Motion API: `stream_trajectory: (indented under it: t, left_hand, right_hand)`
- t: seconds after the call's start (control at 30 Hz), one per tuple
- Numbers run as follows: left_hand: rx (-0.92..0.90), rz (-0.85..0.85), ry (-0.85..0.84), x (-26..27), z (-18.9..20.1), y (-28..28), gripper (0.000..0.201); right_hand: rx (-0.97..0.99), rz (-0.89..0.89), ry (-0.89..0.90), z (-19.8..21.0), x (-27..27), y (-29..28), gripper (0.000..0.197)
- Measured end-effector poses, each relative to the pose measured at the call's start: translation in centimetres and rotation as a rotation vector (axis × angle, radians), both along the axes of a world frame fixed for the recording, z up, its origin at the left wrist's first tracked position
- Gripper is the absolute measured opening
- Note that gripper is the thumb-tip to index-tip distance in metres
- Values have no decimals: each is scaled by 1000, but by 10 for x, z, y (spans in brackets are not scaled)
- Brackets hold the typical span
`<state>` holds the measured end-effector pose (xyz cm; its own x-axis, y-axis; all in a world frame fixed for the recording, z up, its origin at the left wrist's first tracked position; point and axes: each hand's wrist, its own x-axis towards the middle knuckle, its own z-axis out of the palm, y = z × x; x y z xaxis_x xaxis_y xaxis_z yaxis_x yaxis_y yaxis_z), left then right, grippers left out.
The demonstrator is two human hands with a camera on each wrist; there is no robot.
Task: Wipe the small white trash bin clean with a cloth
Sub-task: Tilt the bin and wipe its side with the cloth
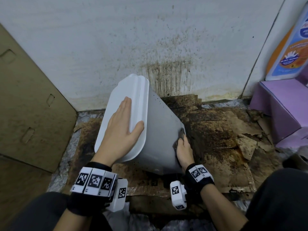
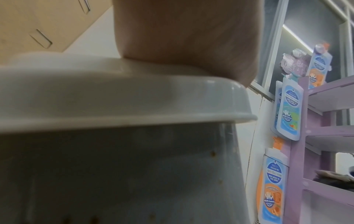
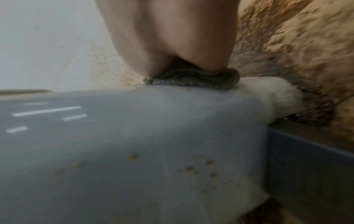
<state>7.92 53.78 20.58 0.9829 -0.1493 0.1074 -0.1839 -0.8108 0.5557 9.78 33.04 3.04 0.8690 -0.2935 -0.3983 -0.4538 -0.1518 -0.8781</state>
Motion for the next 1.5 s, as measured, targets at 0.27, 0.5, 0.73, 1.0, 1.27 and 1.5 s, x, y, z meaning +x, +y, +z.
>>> stream_trajectory:
  t: [0.27, 0.5, 0.73, 1.0, 1.27, 1.5]
  left_hand:
    - [21, -15, -18, 1, 0, -5, 86]
    - [37, -18, -35, 2, -2, -6, 85]
    - [41, -22, -34, 2, -1, -6, 85]
    - [26, -22, -36, 1, -1, -4, 84]
    - [42, -36, -42, 1, -1, -9, 84]
    - [26, -23, -30, 3, -3, -4, 84]
  right_hand:
    - [259, 202, -223, 67, 30, 35, 60]
    - [359, 395, -326, 114, 60, 42, 57]
    - [118, 554, -428, 101, 58, 30, 58]
    - [-71, 464, -181, 12, 71, -22, 65]
    - [-8, 330, 23, -31, 72, -49, 56]
    - [78, 266, -50, -39, 97, -29, 82]
